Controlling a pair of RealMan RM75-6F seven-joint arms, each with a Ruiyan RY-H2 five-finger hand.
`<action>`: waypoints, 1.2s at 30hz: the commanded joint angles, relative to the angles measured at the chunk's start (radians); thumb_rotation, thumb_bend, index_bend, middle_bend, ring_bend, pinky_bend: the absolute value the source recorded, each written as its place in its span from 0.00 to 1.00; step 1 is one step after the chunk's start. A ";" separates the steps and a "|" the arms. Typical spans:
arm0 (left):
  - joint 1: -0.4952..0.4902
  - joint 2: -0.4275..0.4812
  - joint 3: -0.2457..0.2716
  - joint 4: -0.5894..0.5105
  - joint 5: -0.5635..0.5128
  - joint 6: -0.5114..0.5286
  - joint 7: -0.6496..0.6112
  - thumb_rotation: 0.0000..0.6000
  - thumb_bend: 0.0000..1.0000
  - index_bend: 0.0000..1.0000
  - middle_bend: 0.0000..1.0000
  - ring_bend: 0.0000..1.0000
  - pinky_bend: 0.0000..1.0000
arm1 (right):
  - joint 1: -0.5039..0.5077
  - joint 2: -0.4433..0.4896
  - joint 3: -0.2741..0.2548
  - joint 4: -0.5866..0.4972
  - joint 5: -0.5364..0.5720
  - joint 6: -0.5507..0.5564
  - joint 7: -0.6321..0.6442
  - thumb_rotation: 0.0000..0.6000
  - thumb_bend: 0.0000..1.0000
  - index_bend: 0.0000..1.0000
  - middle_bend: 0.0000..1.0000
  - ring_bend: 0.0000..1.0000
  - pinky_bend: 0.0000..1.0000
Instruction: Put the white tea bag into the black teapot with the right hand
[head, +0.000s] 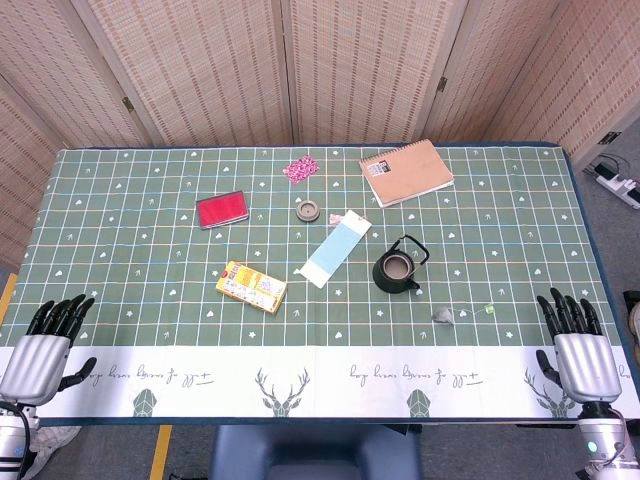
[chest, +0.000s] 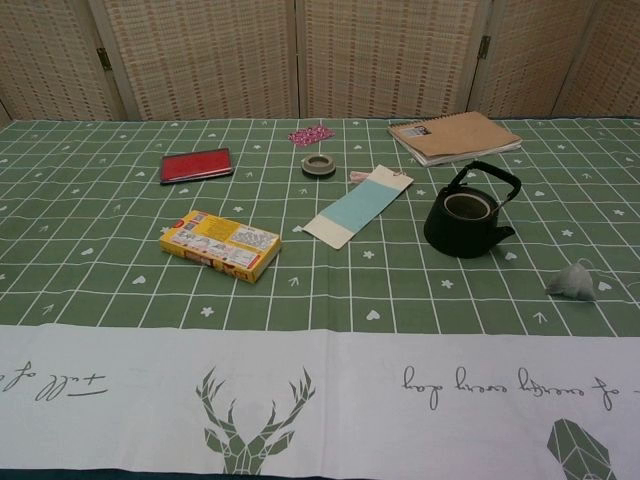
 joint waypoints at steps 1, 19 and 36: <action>0.002 0.001 0.000 -0.001 -0.003 0.002 0.001 1.00 0.26 0.00 0.01 0.07 0.07 | 0.005 -0.002 0.003 0.003 0.006 -0.010 -0.001 1.00 0.40 0.00 0.00 0.00 0.00; 0.005 0.011 -0.002 -0.004 -0.004 0.011 -0.041 1.00 0.26 0.00 0.01 0.07 0.06 | 0.144 -0.100 0.051 0.279 0.003 -0.193 0.133 1.00 0.40 0.42 0.00 0.00 0.00; 0.008 0.014 0.000 -0.004 -0.001 0.016 -0.045 1.00 0.26 0.00 0.01 0.07 0.06 | 0.233 -0.288 0.042 0.597 -0.007 -0.311 0.269 1.00 0.40 0.44 0.00 0.00 0.00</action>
